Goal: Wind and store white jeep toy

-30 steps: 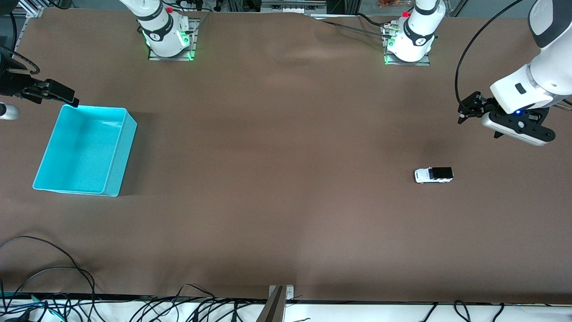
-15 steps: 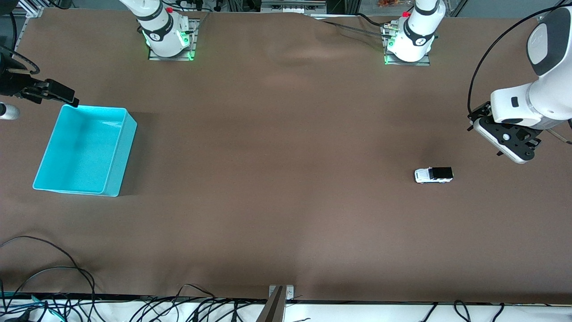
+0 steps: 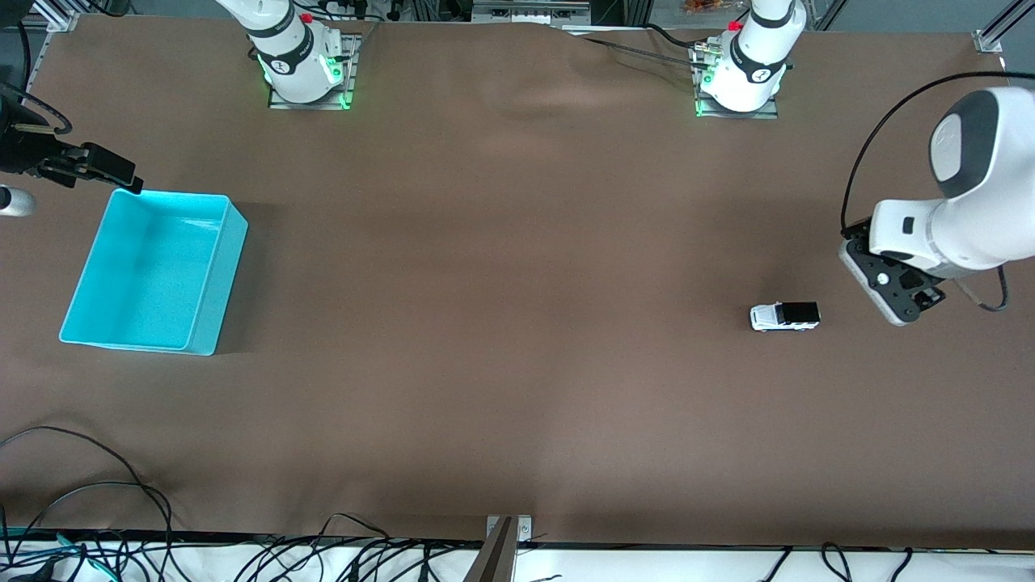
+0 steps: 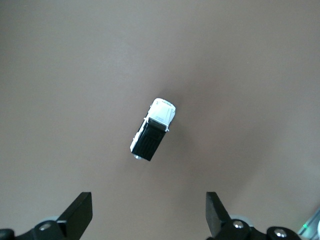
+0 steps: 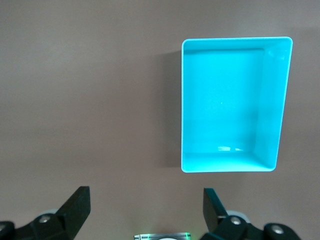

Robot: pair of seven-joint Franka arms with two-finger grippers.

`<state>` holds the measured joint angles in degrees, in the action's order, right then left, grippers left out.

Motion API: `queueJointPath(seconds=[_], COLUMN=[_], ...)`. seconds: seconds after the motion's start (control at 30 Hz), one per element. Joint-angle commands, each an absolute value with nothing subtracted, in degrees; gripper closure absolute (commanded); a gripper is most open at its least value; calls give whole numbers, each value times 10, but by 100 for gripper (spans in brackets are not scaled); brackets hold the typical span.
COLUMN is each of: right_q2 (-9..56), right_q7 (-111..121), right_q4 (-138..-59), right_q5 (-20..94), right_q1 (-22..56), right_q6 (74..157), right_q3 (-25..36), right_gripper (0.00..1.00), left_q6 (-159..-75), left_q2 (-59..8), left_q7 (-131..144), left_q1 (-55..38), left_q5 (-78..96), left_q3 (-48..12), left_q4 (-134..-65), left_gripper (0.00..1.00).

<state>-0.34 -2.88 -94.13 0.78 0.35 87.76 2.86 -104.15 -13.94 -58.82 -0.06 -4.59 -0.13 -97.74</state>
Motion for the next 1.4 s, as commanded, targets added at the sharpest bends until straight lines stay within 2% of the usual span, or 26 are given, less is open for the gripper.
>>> queueJointPath(seconds=[0.0, 0.47, 0.83, 1.37], right_q2=[-6, -6, -6, -6], right_q7=[-24, -24, -24, -24], right_q4=[-935, -935, -935, -935], right_q5=[5, 5, 5, 5], right_q1=[4, 4, 4, 4], right_q6=[876, 876, 876, 876], right_q3=[27, 27, 27, 27], right_gripper=[0, 0, 0, 0], left_q6=[-1068, -1135, -1212, -1300], left_q2=[-187, -244, -245, -272], left_q7=[-660, -833, -874, -921], left_q1=[2, 8, 11, 30], left_q5=[-57, -55, -61, -62], left_q3=[-5, -6, -7, -7], left_q4=[-964, -992, -1059, -1094], left_gripper=[0, 0, 0, 0])
